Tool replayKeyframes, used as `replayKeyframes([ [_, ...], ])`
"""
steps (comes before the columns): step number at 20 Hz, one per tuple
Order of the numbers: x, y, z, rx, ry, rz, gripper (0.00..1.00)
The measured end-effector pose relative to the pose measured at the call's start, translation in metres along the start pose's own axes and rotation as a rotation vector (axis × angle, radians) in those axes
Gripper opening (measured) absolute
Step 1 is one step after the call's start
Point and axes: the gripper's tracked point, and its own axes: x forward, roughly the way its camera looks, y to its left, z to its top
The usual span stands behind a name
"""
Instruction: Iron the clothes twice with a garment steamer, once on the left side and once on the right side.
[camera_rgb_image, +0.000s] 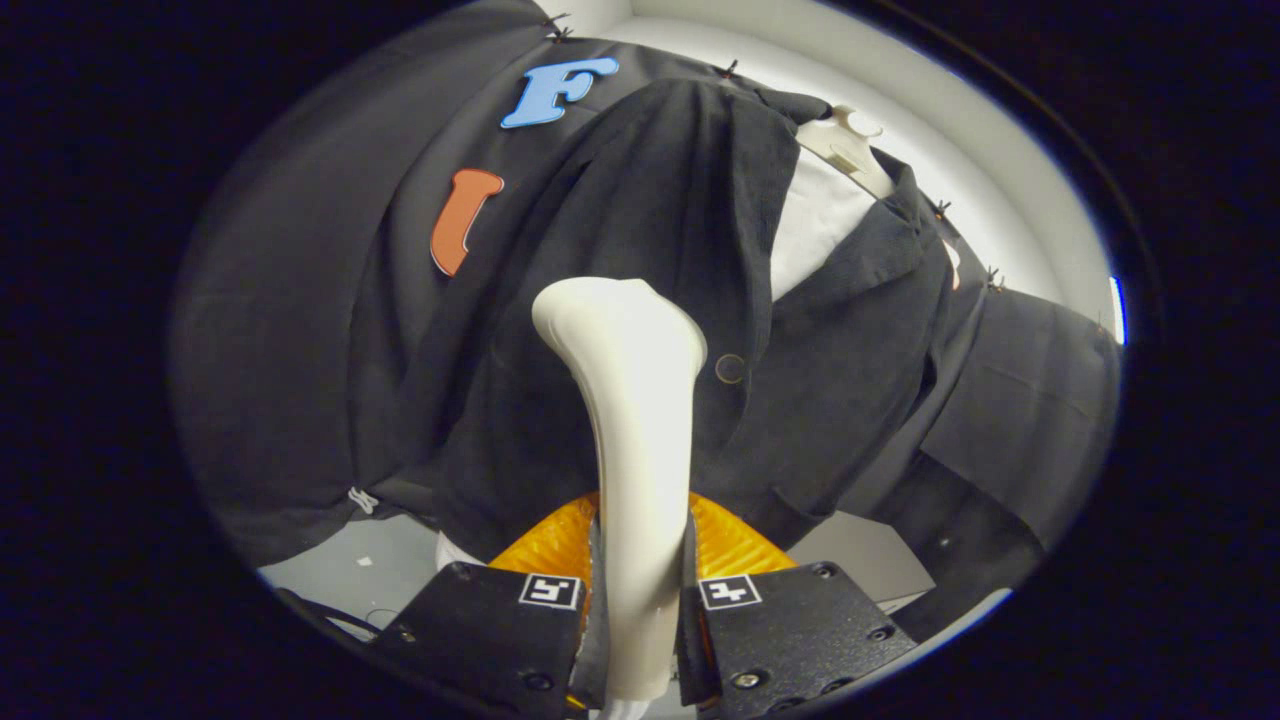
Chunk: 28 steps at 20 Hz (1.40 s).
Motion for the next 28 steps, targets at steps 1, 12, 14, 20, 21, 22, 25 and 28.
replayKeyframes([
  [1, 0.003, 0.002, -0.009, 0.008, 0.024, 0.012, 0.3],
  [12, 0.01, 0.03, -0.087, -0.019, 0.112, 0.053, 0.3],
  [14, 0.013, 0.037, -0.099, -0.027, 0.124, 0.059, 0.3],
  [20, 0.022, 0.055, -0.135, -0.038, 0.159, 0.084, 0.3],
  [21, 0.023, 0.058, -0.143, -0.036, 0.171, 0.092, 0.3],
  [22, 0.024, 0.061, -0.149, -0.04, 0.18, 0.098, 0.3],
  [25, 0.026, 0.068, -0.17, -0.052, 0.199, 0.114, 0.3],
  [28, 0.027, 0.077, -0.19, -0.062, 0.223, 0.134, 0.3],
])
